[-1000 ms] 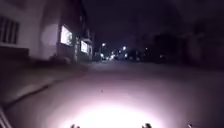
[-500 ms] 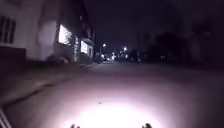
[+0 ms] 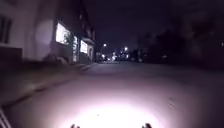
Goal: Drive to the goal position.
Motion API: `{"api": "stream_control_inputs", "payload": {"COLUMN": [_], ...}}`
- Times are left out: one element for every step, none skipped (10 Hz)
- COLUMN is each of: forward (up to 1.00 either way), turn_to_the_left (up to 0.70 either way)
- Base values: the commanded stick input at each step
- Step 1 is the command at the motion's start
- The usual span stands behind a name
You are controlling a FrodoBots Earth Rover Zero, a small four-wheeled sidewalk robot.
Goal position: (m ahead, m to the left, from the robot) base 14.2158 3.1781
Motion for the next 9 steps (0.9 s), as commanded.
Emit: {"api": "stream_control_inputs", "payload": {"forward": [0.7, 0.7, 0.7, 0.7, 0.7, 0.7, 0.7, 0.7, 0.7], "turn_to_the_left": [0.0, 0.0, 0.0, 0.0, 0.0, 0.0, 0.0, 0.0, 0.0]}}
